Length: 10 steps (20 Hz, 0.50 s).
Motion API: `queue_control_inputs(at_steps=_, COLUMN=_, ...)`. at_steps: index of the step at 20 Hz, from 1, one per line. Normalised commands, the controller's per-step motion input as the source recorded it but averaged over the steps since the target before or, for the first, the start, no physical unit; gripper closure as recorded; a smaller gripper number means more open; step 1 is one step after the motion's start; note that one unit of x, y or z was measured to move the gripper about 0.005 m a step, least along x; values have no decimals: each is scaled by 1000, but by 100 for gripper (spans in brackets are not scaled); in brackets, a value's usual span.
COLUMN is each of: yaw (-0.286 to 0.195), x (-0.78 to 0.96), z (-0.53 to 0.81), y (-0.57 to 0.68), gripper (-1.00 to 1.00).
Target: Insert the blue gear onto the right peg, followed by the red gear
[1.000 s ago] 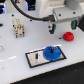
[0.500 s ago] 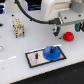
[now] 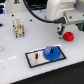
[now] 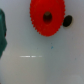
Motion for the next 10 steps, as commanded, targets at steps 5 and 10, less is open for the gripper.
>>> queue_control_inputs(at_steps=5, yaw=0, x=-67, z=-311, y=13, gripper=-100)
queue_control_inputs(at_steps=10, yaw=0, x=-109, z=-279, y=4, gripper=-100)
